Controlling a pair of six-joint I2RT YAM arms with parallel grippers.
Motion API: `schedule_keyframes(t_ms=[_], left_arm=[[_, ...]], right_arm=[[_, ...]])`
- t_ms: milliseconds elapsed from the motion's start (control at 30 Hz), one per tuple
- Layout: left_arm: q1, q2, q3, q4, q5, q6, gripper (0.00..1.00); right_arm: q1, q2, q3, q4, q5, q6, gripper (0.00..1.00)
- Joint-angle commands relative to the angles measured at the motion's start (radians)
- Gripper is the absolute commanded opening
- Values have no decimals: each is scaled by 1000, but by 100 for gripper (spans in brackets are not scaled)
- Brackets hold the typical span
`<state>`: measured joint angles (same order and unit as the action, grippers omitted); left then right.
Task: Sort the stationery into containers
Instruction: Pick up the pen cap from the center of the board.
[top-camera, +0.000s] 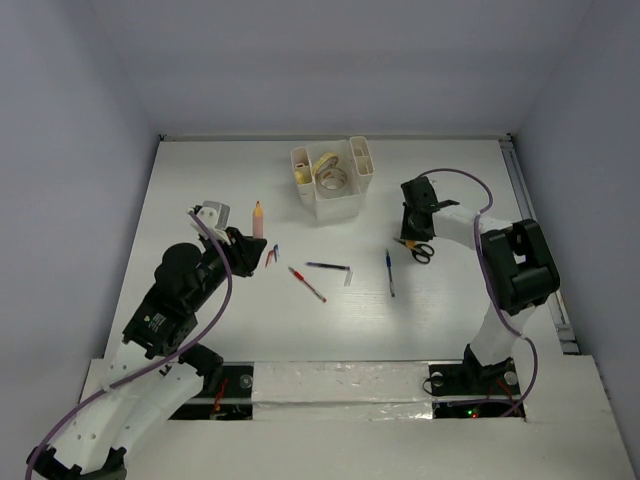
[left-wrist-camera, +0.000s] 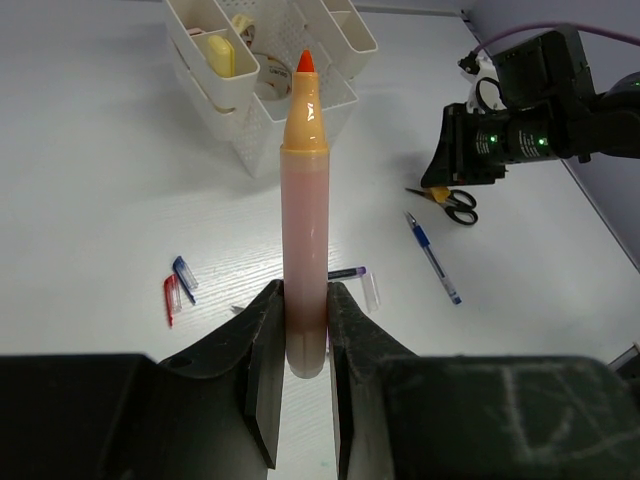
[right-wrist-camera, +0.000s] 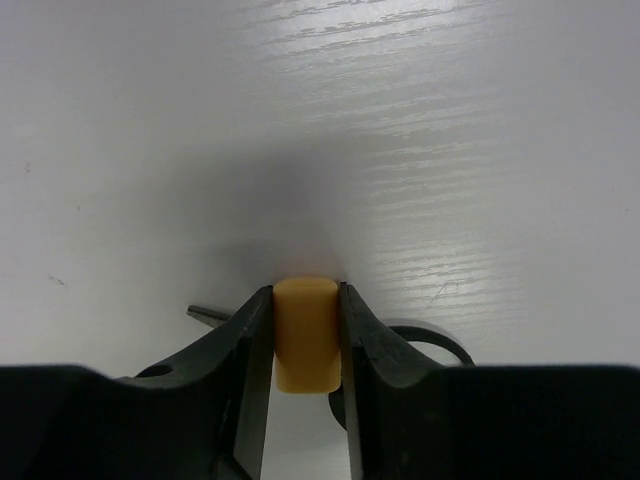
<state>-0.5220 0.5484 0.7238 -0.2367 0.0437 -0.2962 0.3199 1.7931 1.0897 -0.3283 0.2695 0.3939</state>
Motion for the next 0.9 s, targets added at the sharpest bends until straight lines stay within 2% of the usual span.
schedule_keyframes(t_ms=[0,100,200,367,467,567,667,867], left_arm=[[0,13,-4,34,5,2,0],[0,22,-4,42,13,-1,0],[0,31,-7,65,70,-24,0],[0,39,-56,169,202,-118,0],[0,53,-110,272,271,-170,0],[0,88,-155,358,309,-233,0],[0,126,-176,416,321,-267,0],[-9,156,-187,482,305,-313,0]], right_arm=[[-7,-8,39,37,13,-4,29],[-7,-46,29,63,13,-9,22],[-7,-101,6,107,4,-13,20],[25,-319,-76,243,-90,16,14],[97,-428,-126,352,-134,68,14],[249,-475,-128,437,-50,77,15],[365,-474,-108,549,-24,114,15],[505,-387,-36,716,62,163,14]])
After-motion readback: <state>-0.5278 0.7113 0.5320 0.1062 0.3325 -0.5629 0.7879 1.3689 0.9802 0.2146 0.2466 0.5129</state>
